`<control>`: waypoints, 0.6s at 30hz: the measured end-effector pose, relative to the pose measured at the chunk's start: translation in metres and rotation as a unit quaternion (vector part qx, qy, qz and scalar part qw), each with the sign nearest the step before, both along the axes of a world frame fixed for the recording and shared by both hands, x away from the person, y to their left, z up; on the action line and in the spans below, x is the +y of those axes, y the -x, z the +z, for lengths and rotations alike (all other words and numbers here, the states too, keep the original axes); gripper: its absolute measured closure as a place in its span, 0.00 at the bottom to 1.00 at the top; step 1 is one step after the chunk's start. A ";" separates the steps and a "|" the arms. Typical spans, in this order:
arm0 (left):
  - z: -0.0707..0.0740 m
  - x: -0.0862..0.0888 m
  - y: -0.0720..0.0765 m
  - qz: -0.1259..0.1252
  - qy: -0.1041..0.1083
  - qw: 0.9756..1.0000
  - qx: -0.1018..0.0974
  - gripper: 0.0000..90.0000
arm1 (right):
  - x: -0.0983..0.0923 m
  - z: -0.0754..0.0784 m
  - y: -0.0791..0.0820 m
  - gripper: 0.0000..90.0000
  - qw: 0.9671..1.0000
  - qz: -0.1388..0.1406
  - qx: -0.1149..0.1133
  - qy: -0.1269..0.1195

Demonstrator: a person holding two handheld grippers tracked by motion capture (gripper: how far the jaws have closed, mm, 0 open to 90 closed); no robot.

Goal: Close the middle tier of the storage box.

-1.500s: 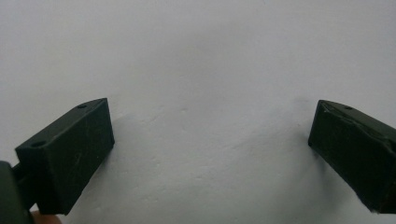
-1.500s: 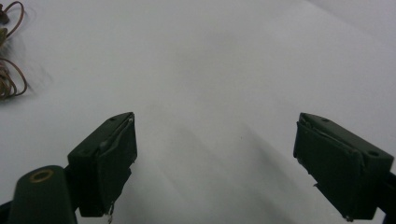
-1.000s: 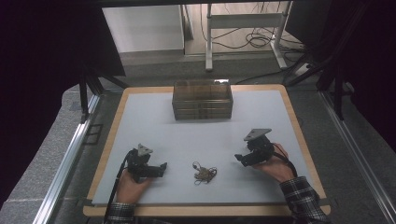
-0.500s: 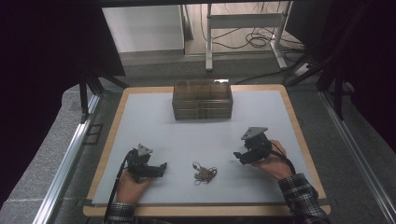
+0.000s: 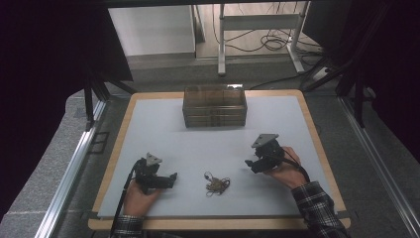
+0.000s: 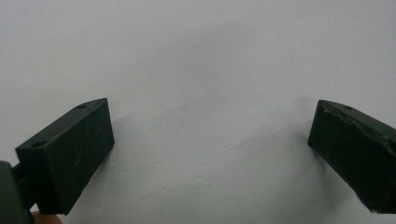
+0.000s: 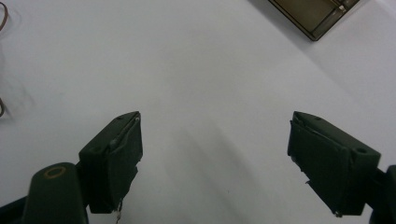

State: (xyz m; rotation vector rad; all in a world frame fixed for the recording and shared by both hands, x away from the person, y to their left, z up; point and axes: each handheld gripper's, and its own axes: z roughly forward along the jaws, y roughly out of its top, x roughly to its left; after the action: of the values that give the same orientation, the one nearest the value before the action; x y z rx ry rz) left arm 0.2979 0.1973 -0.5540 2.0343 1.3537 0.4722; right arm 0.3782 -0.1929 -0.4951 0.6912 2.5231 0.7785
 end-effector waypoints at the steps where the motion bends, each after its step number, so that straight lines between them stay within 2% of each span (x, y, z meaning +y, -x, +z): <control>1: 0.000 0.000 0.000 0.000 0.000 1.000 0.000 0.01 | 0.001 0.000 0.000 0.20 1.000 0.001 -0.001 0.001; 7: 0.000 0.000 0.000 0.000 0.000 1.000 0.000 0.01 | 0.006 0.001 -0.002 0.21 1.000 0.005 -0.002 0.000; 18: 0.000 0.000 0.000 0.000 0.000 1.000 0.000 0.01 | 0.017 0.002 -0.006 0.22 1.000 0.014 -0.018 0.012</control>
State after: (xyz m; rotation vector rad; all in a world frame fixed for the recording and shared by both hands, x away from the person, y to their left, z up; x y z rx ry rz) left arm 0.2979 0.1972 -0.5540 2.0347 1.3536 0.4720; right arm 0.3844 -0.1757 -0.4928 0.6297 2.5100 0.7633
